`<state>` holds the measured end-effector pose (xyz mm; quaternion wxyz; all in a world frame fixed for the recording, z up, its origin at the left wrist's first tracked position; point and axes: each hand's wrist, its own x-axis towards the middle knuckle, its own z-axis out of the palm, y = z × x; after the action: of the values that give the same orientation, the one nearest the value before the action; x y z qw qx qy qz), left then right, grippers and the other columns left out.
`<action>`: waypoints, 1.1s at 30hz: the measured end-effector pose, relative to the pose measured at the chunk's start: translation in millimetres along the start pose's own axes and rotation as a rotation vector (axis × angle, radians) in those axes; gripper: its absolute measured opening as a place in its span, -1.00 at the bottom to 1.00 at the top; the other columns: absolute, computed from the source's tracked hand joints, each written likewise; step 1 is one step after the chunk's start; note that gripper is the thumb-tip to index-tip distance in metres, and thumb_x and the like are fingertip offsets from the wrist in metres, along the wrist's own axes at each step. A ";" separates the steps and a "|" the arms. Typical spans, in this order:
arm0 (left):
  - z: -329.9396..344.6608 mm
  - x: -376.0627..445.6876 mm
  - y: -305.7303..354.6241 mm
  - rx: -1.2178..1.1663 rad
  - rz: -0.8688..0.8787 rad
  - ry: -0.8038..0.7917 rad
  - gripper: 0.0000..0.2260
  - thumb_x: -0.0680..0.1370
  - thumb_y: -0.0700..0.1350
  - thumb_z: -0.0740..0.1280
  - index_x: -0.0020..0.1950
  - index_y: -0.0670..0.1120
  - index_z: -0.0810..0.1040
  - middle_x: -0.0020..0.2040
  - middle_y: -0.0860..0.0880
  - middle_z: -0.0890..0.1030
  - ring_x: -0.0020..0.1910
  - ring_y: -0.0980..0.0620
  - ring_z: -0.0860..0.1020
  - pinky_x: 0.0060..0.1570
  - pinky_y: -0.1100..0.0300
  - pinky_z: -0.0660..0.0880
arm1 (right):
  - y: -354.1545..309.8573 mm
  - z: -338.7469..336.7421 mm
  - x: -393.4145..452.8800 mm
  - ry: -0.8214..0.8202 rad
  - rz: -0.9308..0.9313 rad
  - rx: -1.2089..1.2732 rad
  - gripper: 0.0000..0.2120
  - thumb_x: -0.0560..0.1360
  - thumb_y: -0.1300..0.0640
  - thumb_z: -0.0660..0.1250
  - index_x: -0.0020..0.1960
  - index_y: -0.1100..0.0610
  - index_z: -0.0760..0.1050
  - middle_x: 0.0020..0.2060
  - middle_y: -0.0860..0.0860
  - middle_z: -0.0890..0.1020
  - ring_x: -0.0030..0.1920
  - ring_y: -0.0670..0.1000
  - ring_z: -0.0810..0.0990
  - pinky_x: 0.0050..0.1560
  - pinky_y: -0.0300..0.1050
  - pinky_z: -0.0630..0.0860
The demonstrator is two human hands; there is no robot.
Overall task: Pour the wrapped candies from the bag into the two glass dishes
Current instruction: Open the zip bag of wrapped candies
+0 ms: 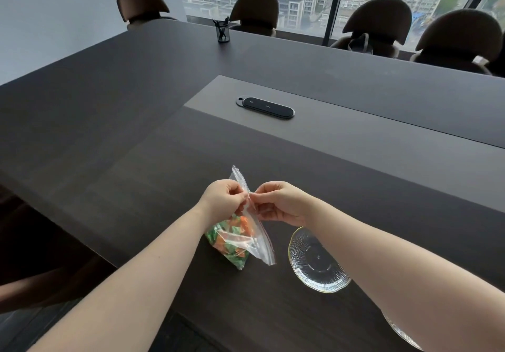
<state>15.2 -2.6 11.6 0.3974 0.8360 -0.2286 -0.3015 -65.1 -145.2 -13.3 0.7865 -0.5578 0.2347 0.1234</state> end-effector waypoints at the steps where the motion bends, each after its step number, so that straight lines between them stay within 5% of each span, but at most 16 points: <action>1: -1.2 1.1 0.5 0.047 0.013 -0.005 -0.81 0.52 -0.18 0.26 -0.23 -0.25 0.54 -0.38 -0.06 0.50 -0.41 0.05 0.47 -0.39 0.25 0.43 | -1.3 1.6 0.6 0.017 -0.003 -0.035 -0.86 0.48 0.22 0.36 -0.24 0.17 0.49 -0.38 0.04 0.63 -0.39 -0.05 0.63 -0.34 -0.19 0.61; 8: -6.8 1.8 4.0 0.182 0.085 0.114 -0.72 0.46 -0.17 0.19 -0.43 -0.08 0.20 -0.45 -0.01 0.29 -0.38 -0.01 0.27 -0.33 0.05 0.25 | -15.5 11.5 6.6 0.215 -0.127 -0.289 -0.86 0.48 0.20 0.36 -0.26 0.17 0.51 -0.41 0.06 0.51 -0.45 -0.03 0.42 -0.48 -0.26 0.42; 13: -15.9 0.9 -3.0 0.227 0.075 0.177 -0.81 0.43 -0.14 0.22 -0.37 -0.13 0.33 -0.31 -0.20 0.58 -0.29 -0.16 0.57 -0.23 -0.10 0.56 | -24.9 2.5 6.7 0.427 -0.264 -0.655 -0.93 0.42 0.29 0.31 -0.23 0.22 0.53 -0.42 0.11 0.61 -0.55 -0.02 0.48 -0.51 -0.24 0.44; 18: -42.1 2.0 -10.8 0.259 -0.023 0.324 -0.83 0.32 -0.11 0.32 -0.38 -0.11 0.36 -0.28 -0.19 0.65 -0.21 -0.18 0.64 -0.14 -0.08 0.58 | -30.2 -18.7 -0.9 0.552 -0.342 -0.849 -0.84 0.33 0.37 0.23 -0.26 0.12 0.44 -0.33 0.06 0.55 -0.59 -0.01 0.48 -0.62 -0.28 0.41; 23: -43.8 0.9 -3.4 0.098 -0.051 0.292 -0.84 0.32 -0.08 0.33 -0.14 -0.02 0.43 -0.22 -0.05 0.56 -0.14 -0.16 0.62 -0.06 -0.08 0.60 | -32.2 -16.4 2.5 0.643 -0.290 -0.916 -0.88 0.37 0.27 0.24 -0.17 0.17 0.54 -0.23 0.03 0.56 -0.23 0.07 0.53 -0.18 -0.13 0.51; 26: -43.5 5.8 -4.7 0.085 -0.038 0.322 -0.99 0.37 -0.10 0.31 -0.25 0.00 0.52 -0.21 -0.09 0.63 -0.12 -0.18 0.63 -0.01 -0.09 0.59 | -34.3 -19.4 -1.5 0.713 -0.257 -0.864 -0.88 0.40 0.23 0.22 -0.16 0.20 0.54 -0.25 0.05 0.58 -0.31 0.09 0.59 -0.16 -0.06 0.58; 28: -42.0 8.3 -0.4 0.143 0.008 0.366 -0.90 0.46 -0.16 0.30 -0.26 -0.06 0.55 -0.20 -0.15 0.67 -0.13 -0.18 0.63 -0.01 -0.07 0.58 | -35.1 -22.1 -5.8 0.734 -0.262 -0.825 -0.86 0.41 0.25 0.20 -0.16 0.22 0.53 -0.27 0.07 0.59 -0.42 0.10 0.60 -0.18 -0.03 0.61; 33: -31.8 10.4 27.9 0.141 0.107 0.464 -0.85 0.51 -0.17 0.18 -0.12 -0.21 0.49 -0.14 -0.19 0.63 -0.10 -0.20 0.59 -0.02 -0.10 0.55 | -38.6 -29.0 -13.9 0.713 -0.305 -0.892 -0.80 0.39 0.35 0.18 -0.12 0.22 0.57 -0.15 0.13 0.62 -0.13 0.11 0.56 -0.10 -0.12 0.52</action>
<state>40.6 -8.4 46.6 0.3953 0.8953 -0.1955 -0.0634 -66.2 -184.8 17.7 0.3573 -0.8691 0.3274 -0.0994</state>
